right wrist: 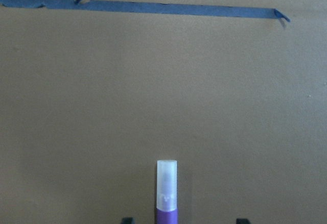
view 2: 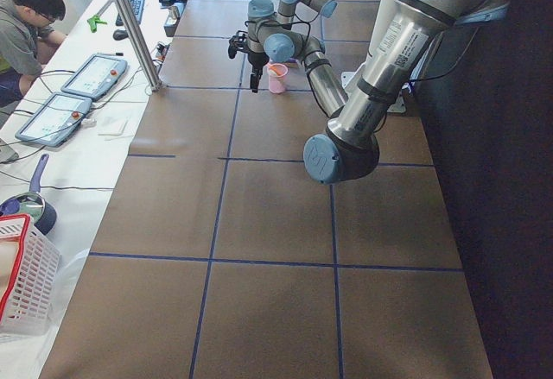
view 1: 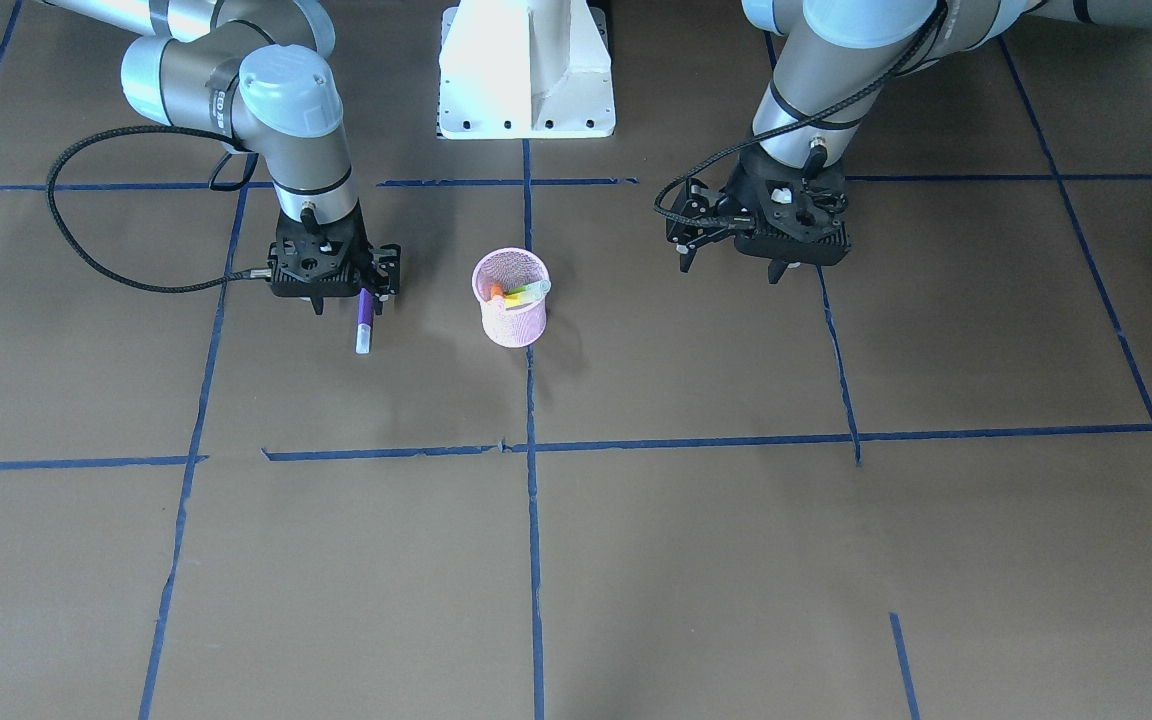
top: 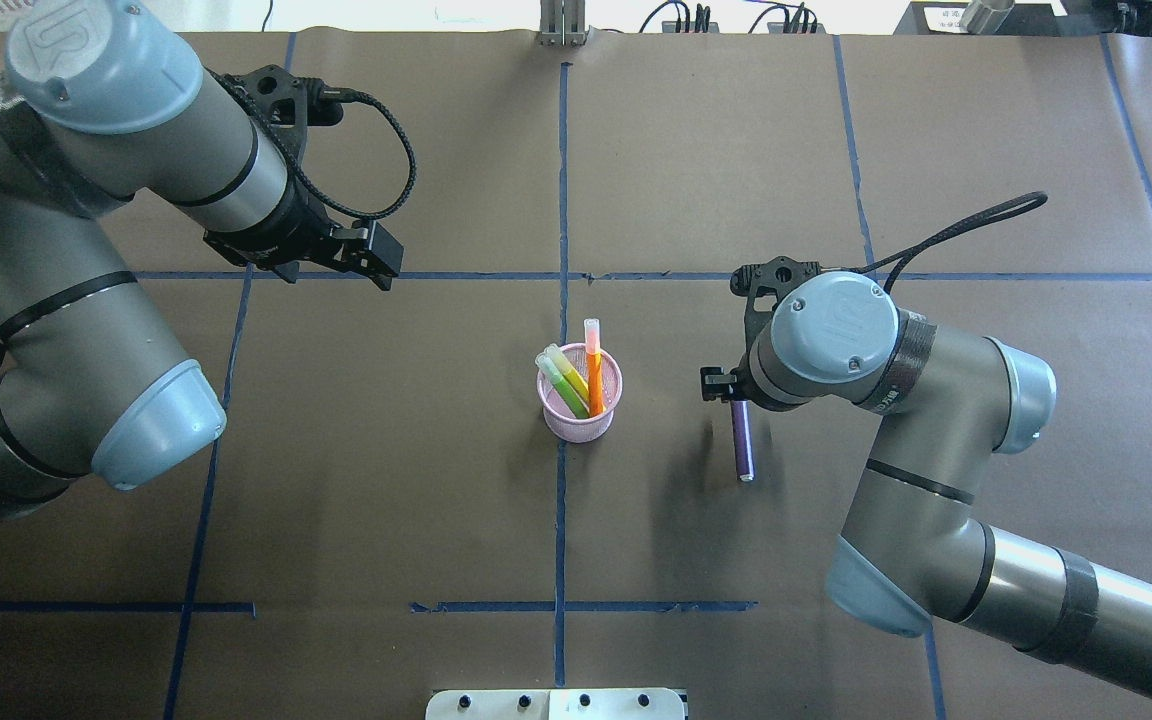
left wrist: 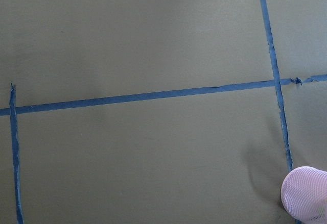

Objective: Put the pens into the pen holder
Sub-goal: 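Lower the right gripper onto the purple marker and close on it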

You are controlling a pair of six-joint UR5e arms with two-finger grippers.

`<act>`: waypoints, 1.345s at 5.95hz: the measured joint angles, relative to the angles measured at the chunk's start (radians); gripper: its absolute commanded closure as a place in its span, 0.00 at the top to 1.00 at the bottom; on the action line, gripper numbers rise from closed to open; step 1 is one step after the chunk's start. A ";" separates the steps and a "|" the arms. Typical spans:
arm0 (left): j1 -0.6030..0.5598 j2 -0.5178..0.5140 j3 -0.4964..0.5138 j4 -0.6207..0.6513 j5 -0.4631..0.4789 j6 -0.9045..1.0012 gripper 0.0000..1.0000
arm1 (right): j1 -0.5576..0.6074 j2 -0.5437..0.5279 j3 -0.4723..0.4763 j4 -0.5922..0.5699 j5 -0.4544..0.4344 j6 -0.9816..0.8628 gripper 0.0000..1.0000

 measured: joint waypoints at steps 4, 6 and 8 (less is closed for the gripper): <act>0.001 0.005 -0.005 0.000 0.001 -0.001 1.00 | -0.023 0.009 -0.064 0.074 0.003 0.003 0.45; 0.001 0.005 -0.005 0.000 0.000 -0.001 1.00 | -0.029 0.008 -0.065 0.074 0.005 0.004 0.01; 0.002 0.005 -0.004 0.000 0.001 -0.001 1.00 | -0.035 0.007 -0.063 0.074 0.006 0.005 0.00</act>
